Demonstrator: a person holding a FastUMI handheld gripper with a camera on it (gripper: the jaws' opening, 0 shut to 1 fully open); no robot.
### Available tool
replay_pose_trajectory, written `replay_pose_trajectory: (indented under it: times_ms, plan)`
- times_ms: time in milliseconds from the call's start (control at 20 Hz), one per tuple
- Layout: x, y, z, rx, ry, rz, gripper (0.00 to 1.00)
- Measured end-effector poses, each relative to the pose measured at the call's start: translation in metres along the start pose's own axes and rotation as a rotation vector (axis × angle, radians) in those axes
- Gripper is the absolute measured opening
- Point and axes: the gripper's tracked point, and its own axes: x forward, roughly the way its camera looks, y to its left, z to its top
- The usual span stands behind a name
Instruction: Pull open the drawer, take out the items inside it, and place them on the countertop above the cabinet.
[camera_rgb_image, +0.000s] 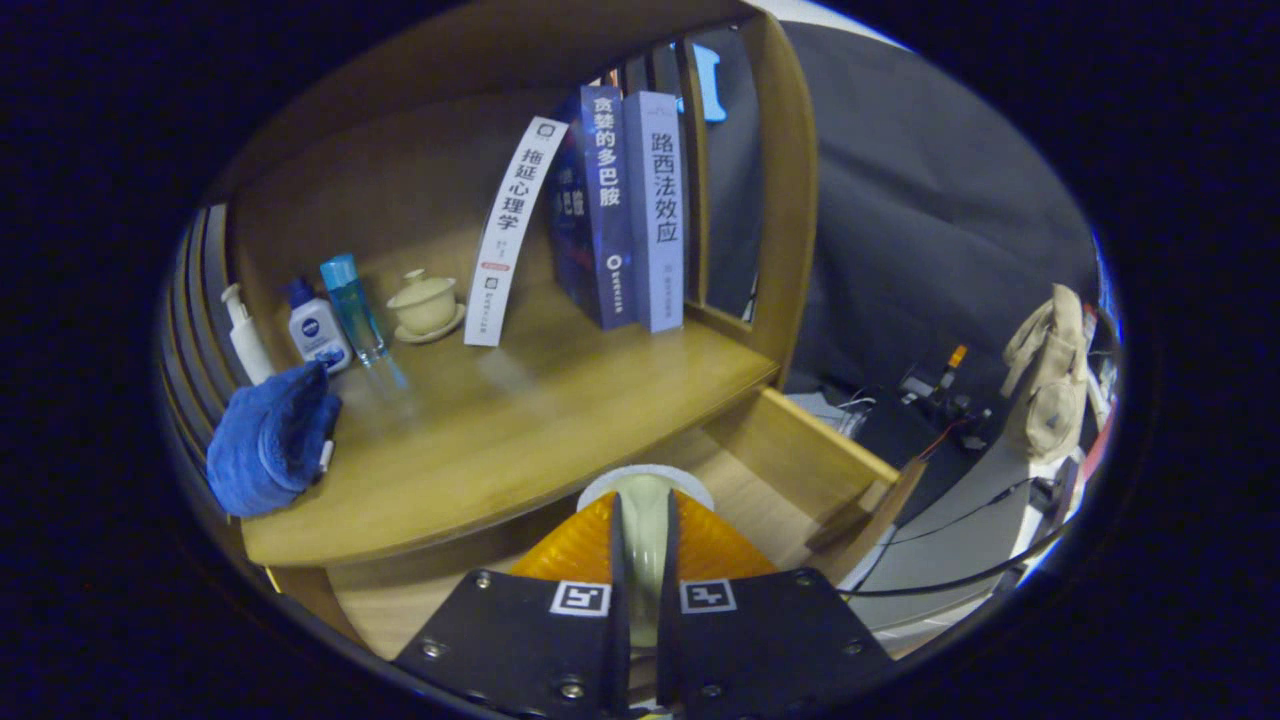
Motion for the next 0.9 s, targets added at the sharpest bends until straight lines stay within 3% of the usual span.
replay_pose_trajectory:
  times_ms: [300,400,750,900]
  plan:
    - [-0.031,0.008,0.043,-0.074,-0.135,0.001,0.11]
    - [-0.041,0.024,0.060,-0.116,-0.176,0.035,0.11]
    - [-0.025,0.107,0.069,-0.230,-0.151,0.210,0.11]
    - [-0.004,0.126,0.056,-0.289,-0.097,0.248,0.11]
